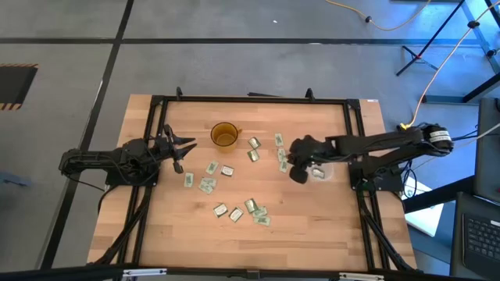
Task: Pick and place items into bin
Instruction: Put the stevia packet into the transparent bin
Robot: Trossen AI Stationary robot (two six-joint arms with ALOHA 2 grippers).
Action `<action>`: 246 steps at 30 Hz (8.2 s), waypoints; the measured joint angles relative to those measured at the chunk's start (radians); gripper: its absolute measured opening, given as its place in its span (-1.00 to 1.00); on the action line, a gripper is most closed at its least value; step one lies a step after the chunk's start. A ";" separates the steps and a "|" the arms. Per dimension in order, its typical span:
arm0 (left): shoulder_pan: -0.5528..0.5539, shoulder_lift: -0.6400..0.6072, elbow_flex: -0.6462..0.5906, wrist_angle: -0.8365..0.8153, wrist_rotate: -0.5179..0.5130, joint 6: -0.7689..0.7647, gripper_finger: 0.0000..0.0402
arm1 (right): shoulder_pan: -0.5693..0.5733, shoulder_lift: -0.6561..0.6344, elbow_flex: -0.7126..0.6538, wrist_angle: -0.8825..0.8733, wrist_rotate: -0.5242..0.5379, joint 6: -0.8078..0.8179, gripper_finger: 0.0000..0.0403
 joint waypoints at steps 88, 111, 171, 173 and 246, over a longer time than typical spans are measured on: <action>0.000 0.000 0.000 0.000 0.001 0.000 -0.57 | 0.113 -0.139 -0.075 -0.586 -0.002 0.478 -1.00; 0.000 0.000 0.000 0.000 0.001 0.000 -0.57 | 0.109 -0.140 -0.029 -0.592 0.018 0.424 -0.62; 0.000 0.000 0.000 0.000 0.003 0.000 -0.57 | -0.180 0.418 0.053 0.094 -0.116 -0.308 -0.97; 0.000 0.000 0.000 0.000 0.003 0.000 -0.57 | -0.179 0.403 0.057 0.072 -0.118 -0.307 -0.98; 0.000 0.000 0.000 0.000 0.002 0.000 -0.57 | 0.129 -0.193 -0.022 -0.401 0.029 0.225 -0.65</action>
